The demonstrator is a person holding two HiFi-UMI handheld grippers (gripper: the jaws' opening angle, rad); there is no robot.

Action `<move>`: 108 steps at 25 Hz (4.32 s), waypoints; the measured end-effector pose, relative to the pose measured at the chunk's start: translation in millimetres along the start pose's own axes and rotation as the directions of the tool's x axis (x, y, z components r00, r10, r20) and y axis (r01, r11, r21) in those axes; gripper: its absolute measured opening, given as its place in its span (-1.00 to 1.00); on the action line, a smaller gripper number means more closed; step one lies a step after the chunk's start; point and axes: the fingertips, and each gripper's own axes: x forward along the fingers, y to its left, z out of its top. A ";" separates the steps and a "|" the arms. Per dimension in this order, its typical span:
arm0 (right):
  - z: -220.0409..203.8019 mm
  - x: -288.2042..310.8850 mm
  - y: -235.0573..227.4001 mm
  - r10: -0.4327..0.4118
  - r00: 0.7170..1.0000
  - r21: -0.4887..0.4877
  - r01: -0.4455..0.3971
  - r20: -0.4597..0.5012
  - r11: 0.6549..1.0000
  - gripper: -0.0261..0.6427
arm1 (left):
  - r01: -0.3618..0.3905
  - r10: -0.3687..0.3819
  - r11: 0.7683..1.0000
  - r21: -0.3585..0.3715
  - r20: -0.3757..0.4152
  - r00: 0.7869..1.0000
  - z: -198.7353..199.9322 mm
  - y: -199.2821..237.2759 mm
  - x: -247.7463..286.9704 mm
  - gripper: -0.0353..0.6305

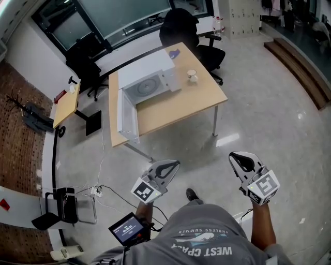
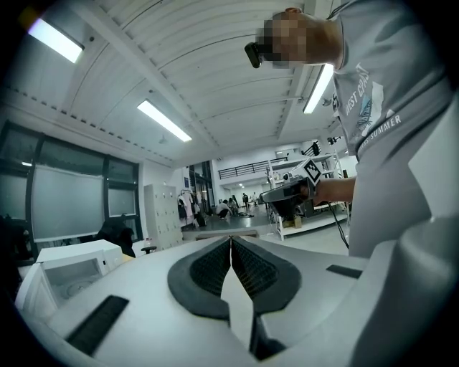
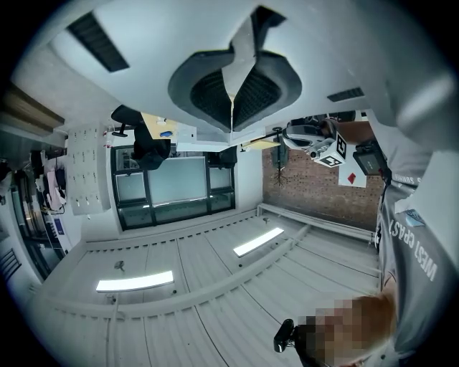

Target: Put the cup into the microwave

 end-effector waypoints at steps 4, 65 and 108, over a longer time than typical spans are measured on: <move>9.9 51.4 -13.5 -0.016 1.000 -0.008 0.016 0.006 1.000 -0.86 | 0.010 -0.010 1.000 0.007 0.007 1.000 -3.6 51.8 -1.6 -0.82; -211.4 600.8 -482.5 0.004 0.928 -0.168 -0.071 -0.372 0.983 -0.56 | -0.194 0.202 0.979 0.059 -0.198 0.959 -137.4 491.7 225.0 -0.82; -71.2 569.1 -254.3 0.300 0.940 -0.148 -0.323 -0.160 0.935 -0.70 | -0.338 0.336 0.941 -0.027 -0.043 0.941 -124.6 516.7 114.6 -0.82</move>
